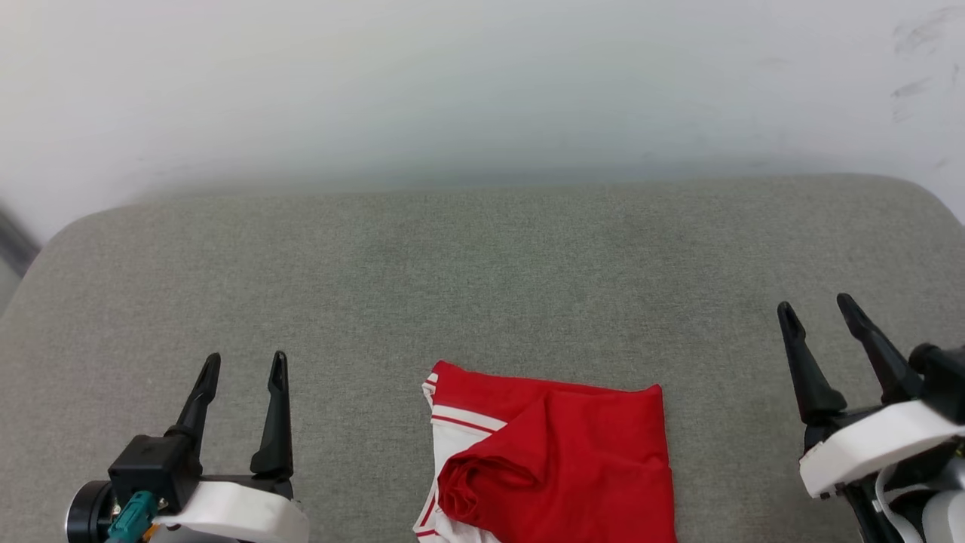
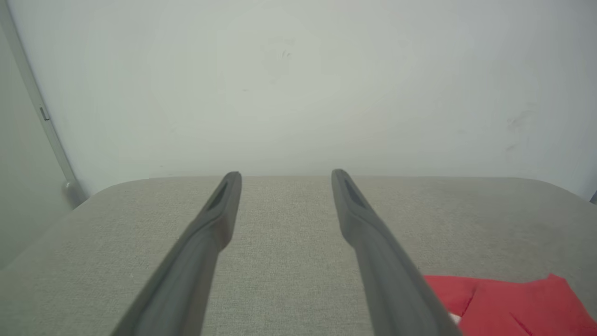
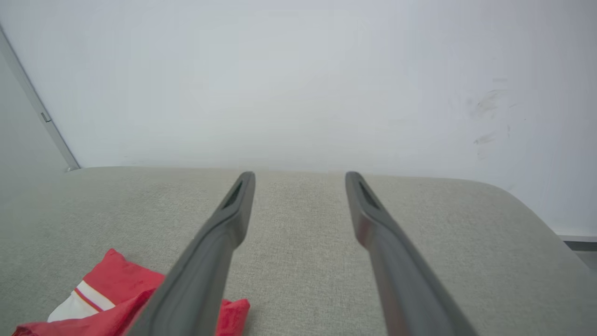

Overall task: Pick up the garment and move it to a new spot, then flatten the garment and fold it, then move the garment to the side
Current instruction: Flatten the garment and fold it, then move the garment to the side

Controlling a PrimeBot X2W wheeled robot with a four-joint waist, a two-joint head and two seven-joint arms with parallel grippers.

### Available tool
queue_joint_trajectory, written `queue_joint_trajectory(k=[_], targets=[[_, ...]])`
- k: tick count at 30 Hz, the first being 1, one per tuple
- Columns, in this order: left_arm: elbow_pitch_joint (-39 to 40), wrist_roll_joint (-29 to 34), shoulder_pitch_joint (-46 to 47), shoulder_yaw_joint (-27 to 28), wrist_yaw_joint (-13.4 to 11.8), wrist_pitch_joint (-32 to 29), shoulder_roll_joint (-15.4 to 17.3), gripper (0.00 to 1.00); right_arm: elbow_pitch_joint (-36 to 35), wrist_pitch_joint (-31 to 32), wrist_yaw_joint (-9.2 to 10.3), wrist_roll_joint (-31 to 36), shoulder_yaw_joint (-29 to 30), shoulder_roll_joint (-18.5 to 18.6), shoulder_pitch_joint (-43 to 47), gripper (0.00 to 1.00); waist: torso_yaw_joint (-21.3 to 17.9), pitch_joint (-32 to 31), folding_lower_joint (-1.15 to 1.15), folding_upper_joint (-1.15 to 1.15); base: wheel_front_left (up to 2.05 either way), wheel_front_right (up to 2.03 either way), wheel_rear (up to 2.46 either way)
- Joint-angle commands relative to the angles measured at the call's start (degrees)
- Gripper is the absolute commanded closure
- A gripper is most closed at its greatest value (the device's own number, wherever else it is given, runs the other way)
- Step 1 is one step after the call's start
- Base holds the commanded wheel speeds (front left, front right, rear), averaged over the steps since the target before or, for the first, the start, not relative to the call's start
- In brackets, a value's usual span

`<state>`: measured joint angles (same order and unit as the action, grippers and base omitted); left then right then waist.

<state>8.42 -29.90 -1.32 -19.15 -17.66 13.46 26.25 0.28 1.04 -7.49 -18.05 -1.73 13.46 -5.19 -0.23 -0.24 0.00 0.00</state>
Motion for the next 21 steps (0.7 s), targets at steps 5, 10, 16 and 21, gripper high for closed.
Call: queue_joint_trajectory(k=[5,10,16,21], targets=[[-0.9,1.1,-2.0,-0.2,-0.2,1.0,-0.7,0.0,-6.3,0.9,0.0,2.7,2.4,-2.6,6.1,0.0,-0.7,-1.2,0.0,0.0,0.0,0.0,0.0],[-1.6,1.3,-2.7,-0.2,0.1,1.4,-1.3,0.0,-9.5,2.6,0.01,3.7,4.2,-4.5,8.7,0.0,-1.0,-1.2,0.0,0.0,0.0,0.0,0.0],[-1.9,1.1,-2.0,0.1,0.6,1.5,-1.8,0.0,-10.5,4.5,0.0,3.5,4.6,-5.3,9.7,0.0,-0.9,-0.8,0.0,0.0,0.0,0.0,0.0],[-2.3,1.2,-1.4,0.3,1.0,1.6,-2.3,0.0,-11.0,6.6,0.0,2.6,5.8,-5.9,10.0,0.0,-0.5,-0.4,0.0,0.0,0.0,0.0,0.0]])
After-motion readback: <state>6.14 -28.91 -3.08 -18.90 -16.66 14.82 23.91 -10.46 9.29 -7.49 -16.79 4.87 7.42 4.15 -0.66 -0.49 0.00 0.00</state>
